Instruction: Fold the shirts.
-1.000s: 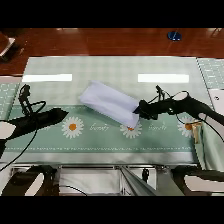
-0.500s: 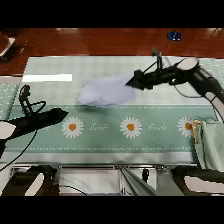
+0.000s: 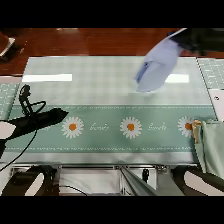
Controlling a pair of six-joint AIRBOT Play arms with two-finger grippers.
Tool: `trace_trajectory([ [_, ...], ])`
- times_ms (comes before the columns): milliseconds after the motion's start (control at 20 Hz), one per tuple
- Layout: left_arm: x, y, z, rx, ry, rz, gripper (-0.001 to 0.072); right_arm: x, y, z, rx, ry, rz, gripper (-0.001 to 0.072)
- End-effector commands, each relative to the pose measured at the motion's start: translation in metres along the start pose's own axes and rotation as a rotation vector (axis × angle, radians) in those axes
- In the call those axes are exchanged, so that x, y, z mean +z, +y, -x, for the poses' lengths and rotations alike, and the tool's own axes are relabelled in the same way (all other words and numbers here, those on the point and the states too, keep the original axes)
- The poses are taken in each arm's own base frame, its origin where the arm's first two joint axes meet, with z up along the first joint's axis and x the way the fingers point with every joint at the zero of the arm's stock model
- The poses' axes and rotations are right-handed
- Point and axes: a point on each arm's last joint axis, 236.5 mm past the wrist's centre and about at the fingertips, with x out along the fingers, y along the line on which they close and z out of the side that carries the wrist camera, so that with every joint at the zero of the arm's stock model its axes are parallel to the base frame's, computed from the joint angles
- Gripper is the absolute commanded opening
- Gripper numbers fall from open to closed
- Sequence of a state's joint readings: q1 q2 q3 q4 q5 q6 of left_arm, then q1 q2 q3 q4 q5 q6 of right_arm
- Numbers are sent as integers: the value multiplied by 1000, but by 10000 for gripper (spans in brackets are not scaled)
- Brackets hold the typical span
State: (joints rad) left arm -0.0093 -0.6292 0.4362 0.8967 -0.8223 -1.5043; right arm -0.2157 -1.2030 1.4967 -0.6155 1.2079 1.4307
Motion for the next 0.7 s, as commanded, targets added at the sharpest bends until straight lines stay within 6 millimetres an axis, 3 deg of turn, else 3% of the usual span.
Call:
trace_trajectory([
  [0, 0, 0, 0, 1, 0, 0, 23, 19, -47, 86, -183, -115, -86, 22],
  [150, 1, 0, 0, 1, -4, 0, 23, 9, -95, 154, -369, -160, -202, 22],
  [300, 3, 0, 0, 1, -11, -1, 23, -19, -137, 210, -581, -172, -344, 22],
  [500, 9, 1, 0, 4, -39, -22, 23, -79, -165, 266, -804, -89, -548, 22],
  [650, 19, 2, 1, 8, -82, -30, 23, -123, -169, 321, -1030, -85, -660, 22],
])
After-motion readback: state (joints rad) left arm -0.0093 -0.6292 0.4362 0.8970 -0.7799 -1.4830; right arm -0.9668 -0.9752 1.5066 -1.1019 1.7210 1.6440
